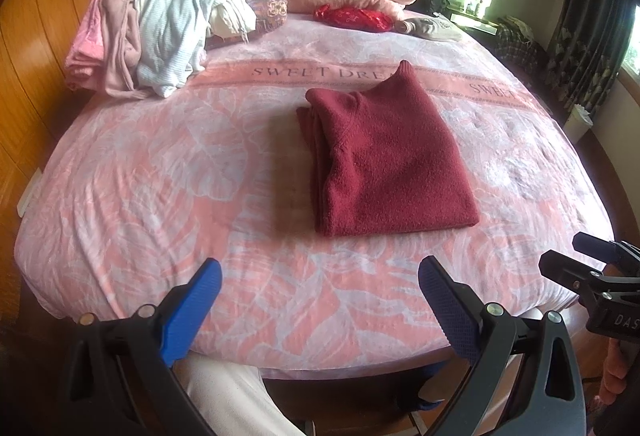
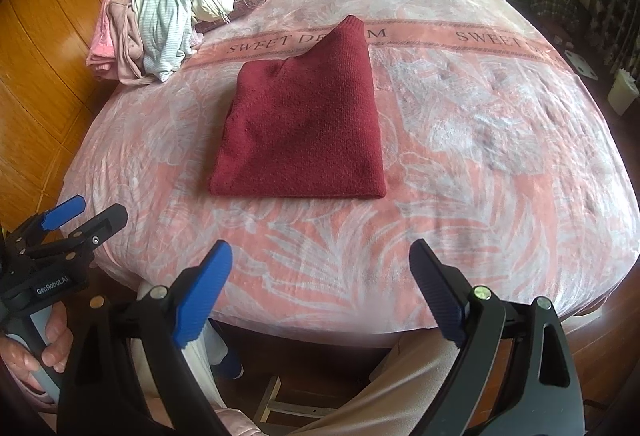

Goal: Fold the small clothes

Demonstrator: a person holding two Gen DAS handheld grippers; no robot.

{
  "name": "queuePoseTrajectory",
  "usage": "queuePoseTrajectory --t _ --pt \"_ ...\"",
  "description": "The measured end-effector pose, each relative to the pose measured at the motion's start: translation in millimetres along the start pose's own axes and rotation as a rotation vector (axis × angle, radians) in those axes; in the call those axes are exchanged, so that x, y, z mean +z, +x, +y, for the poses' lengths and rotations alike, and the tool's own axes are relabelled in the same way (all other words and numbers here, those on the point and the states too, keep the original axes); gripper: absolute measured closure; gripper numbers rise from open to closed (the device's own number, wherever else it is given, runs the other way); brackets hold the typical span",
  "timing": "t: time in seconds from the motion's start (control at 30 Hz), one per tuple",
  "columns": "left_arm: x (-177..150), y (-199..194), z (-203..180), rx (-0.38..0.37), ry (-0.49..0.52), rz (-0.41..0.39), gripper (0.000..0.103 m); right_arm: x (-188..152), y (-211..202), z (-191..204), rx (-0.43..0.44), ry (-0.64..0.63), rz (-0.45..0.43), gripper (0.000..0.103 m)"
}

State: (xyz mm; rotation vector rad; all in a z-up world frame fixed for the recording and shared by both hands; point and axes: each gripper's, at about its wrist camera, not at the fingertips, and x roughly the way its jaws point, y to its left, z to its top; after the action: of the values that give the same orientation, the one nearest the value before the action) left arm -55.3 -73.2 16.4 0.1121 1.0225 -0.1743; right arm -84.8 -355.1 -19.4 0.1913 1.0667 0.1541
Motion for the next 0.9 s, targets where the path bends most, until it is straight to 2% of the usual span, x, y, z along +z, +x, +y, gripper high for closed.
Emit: queuePoseTrajectory --t 0.9 --pt "-2.0 8.9 -3.1 0.003 0.011 0.023 0.004 -1.8 6.8 3.1 0.008 -0.009 0.015 0.013"
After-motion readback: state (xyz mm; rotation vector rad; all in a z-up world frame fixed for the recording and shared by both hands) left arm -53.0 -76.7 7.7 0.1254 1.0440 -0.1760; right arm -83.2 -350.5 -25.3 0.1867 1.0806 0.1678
